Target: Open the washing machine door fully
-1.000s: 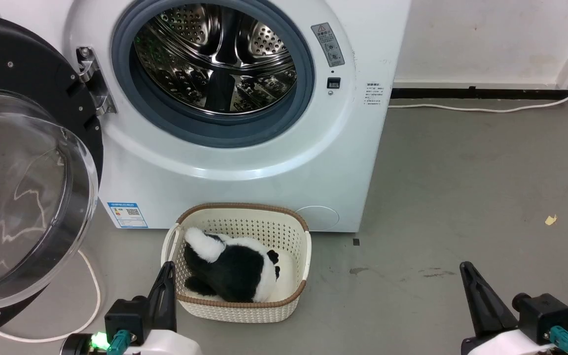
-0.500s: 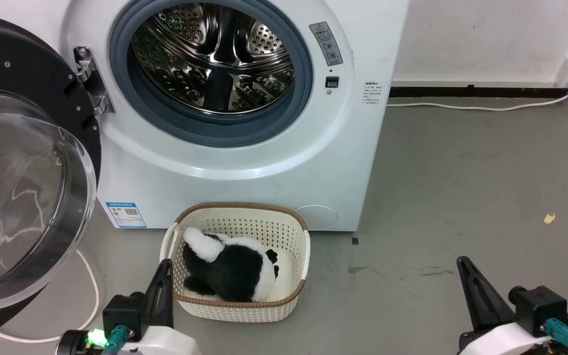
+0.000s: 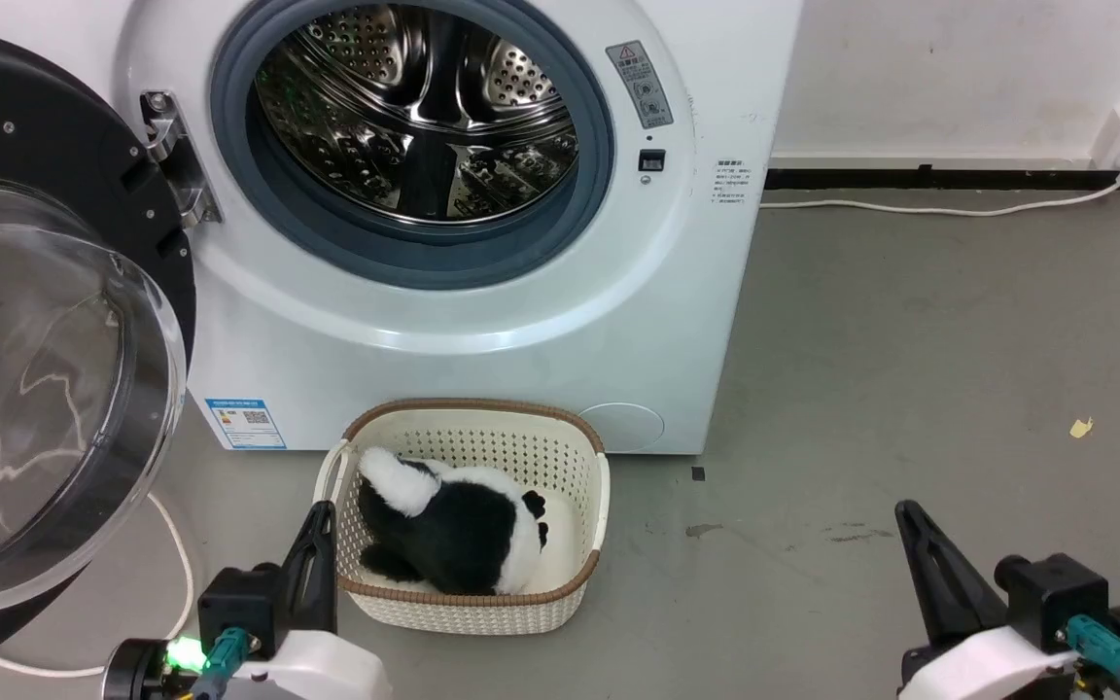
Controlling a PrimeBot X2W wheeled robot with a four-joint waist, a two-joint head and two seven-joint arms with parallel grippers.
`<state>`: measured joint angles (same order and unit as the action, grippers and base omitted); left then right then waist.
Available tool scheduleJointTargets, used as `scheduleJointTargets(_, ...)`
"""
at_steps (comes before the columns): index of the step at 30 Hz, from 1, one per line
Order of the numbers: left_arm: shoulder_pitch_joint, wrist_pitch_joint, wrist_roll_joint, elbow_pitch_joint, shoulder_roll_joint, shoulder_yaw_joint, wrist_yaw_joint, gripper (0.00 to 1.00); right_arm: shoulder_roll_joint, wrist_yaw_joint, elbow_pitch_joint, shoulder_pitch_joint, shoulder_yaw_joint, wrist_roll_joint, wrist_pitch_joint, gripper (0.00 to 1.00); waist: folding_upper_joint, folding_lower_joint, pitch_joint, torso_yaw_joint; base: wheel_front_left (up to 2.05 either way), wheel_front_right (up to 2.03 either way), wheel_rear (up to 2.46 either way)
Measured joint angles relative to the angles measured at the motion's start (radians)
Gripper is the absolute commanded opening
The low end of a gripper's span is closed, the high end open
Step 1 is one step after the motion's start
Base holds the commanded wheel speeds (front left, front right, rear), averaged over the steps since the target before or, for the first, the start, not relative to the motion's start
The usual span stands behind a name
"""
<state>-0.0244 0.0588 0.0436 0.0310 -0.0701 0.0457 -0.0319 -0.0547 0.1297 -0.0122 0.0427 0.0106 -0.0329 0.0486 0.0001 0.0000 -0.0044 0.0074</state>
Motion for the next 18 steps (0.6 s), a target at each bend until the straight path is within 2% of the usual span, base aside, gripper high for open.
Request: scheduleJointTargets(18, 0.005, -0.034, -0.023, -0.017, 0.015, -0.028, 0.017, 0.00, 0.000, 0.000, 0.005, -0.017, -0.006, 0.016, -0.030, 0.00, 0.0000, 0.0000, 0.003, -0.005, 0.00, 0.00, 0.00)
